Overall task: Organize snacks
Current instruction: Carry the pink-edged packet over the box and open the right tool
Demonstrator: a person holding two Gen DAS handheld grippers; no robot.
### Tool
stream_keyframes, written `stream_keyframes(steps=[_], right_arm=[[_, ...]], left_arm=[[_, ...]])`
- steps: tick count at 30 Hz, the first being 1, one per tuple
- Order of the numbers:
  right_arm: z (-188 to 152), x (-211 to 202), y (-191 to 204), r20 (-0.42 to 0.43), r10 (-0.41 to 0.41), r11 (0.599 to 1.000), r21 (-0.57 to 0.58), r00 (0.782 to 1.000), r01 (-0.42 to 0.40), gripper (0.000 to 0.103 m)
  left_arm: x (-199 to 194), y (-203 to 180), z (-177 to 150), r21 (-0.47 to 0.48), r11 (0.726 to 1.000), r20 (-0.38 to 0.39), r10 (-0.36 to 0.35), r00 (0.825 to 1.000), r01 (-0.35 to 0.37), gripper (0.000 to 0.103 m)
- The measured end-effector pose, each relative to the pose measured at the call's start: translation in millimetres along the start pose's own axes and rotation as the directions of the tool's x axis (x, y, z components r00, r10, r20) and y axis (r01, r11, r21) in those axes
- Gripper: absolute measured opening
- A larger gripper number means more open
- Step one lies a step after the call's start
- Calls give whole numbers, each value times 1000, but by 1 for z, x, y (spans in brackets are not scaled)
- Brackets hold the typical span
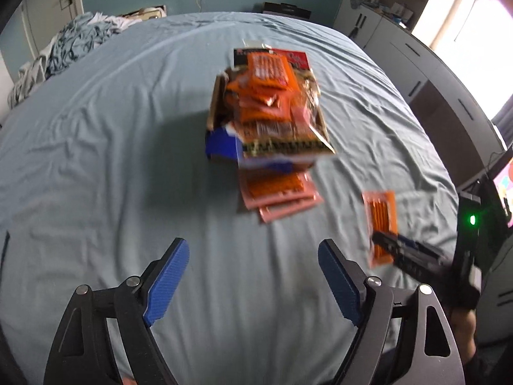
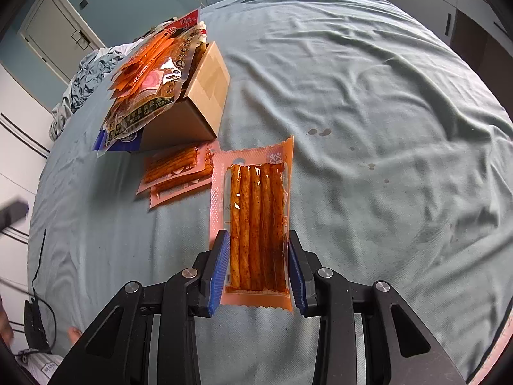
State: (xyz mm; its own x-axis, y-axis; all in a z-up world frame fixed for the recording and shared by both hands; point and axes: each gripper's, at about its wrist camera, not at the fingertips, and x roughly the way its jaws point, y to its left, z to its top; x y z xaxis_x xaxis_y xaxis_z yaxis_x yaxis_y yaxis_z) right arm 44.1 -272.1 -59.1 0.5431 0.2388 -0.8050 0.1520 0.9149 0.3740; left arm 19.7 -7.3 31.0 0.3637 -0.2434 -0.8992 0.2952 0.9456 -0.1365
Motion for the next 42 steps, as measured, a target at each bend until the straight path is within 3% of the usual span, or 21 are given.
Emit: stream_keyframes(steps=[4, 7, 10, 14, 21, 25, 30, 38, 42], right_arm=[[0, -10, 3, 25, -12, 1000, 4, 1000, 12, 33], [6, -22, 7, 34, 9, 1000, 15, 999, -10, 33], [23, -31, 19, 46, 23, 1000, -1, 999, -23, 33], [62, -36, 51, 70, 31, 999, -44, 997, -28, 33], [125, -33, 108, 112, 74, 995, -77, 991, -65, 33], [155, -25, 134, 119, 50, 993, -114, 992, -37, 33], [176, -6, 153, 113, -15, 986, -164, 993, 33, 33], [198, 28, 179, 93, -63, 978, -194, 994, 81, 35], [197, 30, 170, 92, 1, 986, -166, 996, 14, 41]], left_arm=[[0, -13, -23, 99, 986, 76, 126, 989, -133, 84], [9, -15, -21, 155, 973, 90, 155, 984, -168, 84], [9, -7, -14, 116, 980, 105, 150, 983, -161, 84], [-1, 0, -19, 66, 996, 112, 48, 993, -56, 84], [3, -2, -22, 95, 994, 91, 52, 995, -61, 84], [-1, 4, -22, 88, 995, 102, 40, 994, -49, 84], [1, 14, -19, 57, 998, 86, 34, 996, -39, 84], [0, 23, -17, 21, 999, 90, 26, 996, -28, 84], [3, 25, -17, 15, 999, 86, 38, 996, -39, 84]])
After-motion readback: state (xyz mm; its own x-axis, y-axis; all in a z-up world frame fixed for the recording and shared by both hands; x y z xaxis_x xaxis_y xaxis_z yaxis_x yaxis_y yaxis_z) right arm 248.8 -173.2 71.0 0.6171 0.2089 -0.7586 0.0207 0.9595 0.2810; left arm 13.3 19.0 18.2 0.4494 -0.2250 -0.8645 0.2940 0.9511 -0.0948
